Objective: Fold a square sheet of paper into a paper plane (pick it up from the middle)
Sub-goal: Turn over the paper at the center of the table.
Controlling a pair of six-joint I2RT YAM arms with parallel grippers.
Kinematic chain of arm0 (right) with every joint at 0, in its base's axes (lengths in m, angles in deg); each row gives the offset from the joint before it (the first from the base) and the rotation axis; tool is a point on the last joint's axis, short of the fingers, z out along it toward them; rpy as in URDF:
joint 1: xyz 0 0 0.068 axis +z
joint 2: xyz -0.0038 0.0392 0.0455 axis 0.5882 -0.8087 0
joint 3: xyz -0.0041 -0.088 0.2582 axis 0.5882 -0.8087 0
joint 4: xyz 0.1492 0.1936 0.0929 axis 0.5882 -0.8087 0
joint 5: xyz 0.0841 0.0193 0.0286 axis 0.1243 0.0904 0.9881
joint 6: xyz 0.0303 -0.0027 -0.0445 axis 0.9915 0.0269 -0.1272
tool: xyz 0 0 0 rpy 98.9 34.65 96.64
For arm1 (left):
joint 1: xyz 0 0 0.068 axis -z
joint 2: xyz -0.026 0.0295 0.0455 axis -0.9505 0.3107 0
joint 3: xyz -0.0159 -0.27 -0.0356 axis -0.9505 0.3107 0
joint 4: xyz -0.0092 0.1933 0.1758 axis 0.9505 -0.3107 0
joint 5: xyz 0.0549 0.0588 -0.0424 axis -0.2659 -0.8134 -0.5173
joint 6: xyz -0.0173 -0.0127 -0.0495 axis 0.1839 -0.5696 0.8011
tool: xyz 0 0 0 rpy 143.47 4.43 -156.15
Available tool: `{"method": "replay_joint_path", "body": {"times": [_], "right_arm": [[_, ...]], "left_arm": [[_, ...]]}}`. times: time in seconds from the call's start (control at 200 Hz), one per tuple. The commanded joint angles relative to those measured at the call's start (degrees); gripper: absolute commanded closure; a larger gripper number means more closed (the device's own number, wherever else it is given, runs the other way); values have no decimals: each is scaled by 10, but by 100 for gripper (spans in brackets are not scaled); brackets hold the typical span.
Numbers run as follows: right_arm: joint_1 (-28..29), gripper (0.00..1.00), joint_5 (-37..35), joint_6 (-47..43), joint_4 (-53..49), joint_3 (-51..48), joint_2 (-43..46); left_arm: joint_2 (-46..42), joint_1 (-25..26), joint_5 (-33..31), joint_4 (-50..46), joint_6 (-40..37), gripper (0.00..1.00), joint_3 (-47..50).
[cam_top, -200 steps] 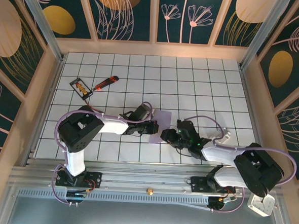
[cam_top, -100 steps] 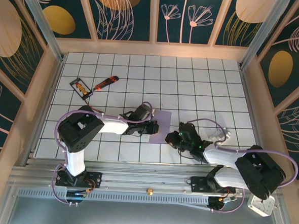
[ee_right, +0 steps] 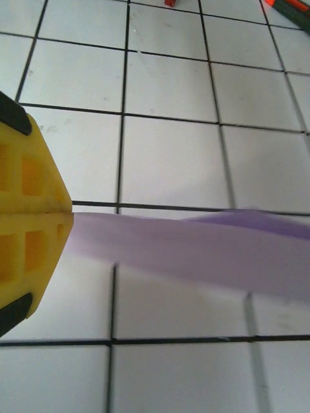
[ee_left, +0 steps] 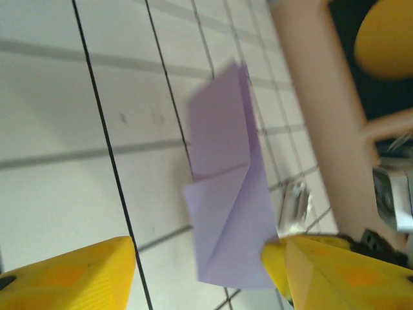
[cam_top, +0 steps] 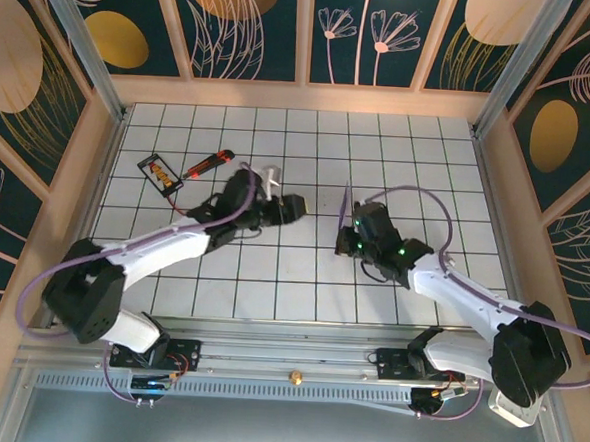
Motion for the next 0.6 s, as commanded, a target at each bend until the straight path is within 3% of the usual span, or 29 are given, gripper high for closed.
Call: {"method": "replay_joint_path", "body": {"times": [0.0, 0.2, 0.38, 0.595], "right_arm": [[33, 100, -95, -104, -158, 60, -37], [122, 100, -130, -91, -201, 120, -147], [191, 100, -64, -77, -114, 104, -196], [203, 100, 22, -54, -4, 51, -190]], "left_arm": [[-28, -36, -24, -35, 20, 37, 15], [-62, -74, -29, -30, 64, 37, 63], [-53, -74, 10, -42, 81, 45, 71], [-8, -61, 88, 6, 111, 61, 98]]}}
